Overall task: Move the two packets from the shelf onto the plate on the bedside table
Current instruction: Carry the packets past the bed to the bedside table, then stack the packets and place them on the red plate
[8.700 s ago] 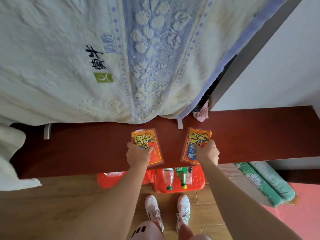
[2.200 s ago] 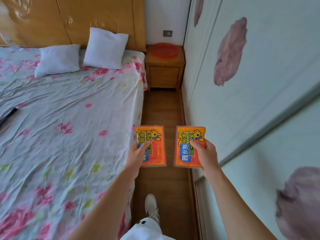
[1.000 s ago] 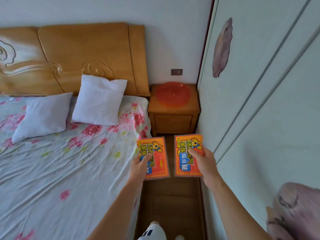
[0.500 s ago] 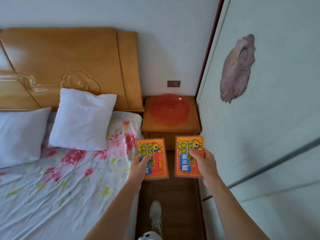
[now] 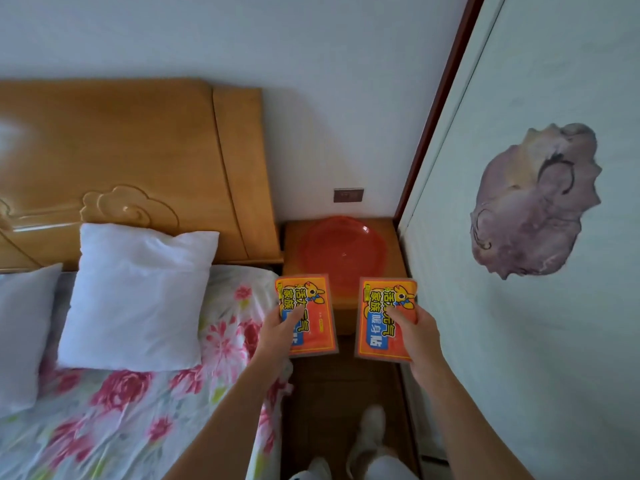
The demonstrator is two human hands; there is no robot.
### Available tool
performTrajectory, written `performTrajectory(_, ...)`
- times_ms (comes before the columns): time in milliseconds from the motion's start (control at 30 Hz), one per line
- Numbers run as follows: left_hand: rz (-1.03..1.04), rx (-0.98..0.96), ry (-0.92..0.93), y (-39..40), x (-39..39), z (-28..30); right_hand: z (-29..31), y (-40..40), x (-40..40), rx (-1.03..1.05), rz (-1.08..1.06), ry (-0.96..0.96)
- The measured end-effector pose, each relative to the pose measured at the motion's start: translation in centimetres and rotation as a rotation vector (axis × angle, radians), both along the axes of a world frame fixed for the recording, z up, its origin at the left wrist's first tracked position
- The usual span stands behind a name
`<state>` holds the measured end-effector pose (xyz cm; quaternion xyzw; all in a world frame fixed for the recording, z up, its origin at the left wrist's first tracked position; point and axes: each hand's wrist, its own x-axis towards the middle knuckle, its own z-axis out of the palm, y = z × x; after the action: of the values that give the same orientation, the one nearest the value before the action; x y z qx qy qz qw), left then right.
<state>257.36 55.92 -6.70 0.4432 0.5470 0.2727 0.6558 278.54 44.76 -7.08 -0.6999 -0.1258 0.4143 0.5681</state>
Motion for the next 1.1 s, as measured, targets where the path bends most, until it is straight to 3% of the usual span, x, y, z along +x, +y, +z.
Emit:
performTrajectory(367,0.003,0.050,0.071,12.5,9.1,-1.4,-2.0,13.7,9.6,-0.026,0.056,0.002)
performTrajectory(567,0.080,-0.040,0.039,18.1,13.5,-2.2,-2.8,19.9,13.9,-0.050,0.104,0.006)
performTrajectory(1100,0.073,-0.122,0.055,27.7,15.8,-5.7,-5.4,27.8,17.0,-0.143,0.077,0.033)
